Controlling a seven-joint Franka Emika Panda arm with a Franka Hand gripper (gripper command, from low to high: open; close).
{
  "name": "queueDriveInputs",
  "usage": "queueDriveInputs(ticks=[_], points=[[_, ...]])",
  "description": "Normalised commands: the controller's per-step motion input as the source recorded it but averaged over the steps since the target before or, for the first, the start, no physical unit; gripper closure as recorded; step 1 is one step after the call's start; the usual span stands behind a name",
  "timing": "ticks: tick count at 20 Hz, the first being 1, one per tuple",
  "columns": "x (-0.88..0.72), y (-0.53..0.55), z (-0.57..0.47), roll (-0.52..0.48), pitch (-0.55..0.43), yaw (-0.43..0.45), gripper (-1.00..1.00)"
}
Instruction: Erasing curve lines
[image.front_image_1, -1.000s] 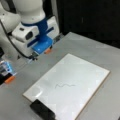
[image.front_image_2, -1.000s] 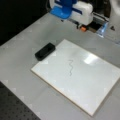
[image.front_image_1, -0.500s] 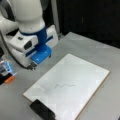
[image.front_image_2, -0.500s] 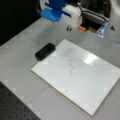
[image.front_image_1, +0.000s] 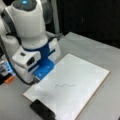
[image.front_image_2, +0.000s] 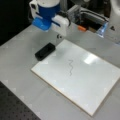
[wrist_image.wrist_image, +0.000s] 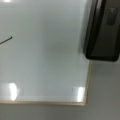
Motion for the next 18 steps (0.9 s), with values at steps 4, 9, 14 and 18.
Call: queueDriveInputs(ticks=[4, 9, 14, 18], points=[[0.24, -0.29, -0.04, 0.015, 0.097, 0.138, -1.00], [0.19, -0.29, -0.05, 0.004, 0.074, 0.135, -1.00], [0.13, -0.26, -0.05, 0.002, 0.063, 0.128, -1.00], [0.08, -0.23, -0.07, 0.037, 0.068, 0.103, -1.00]])
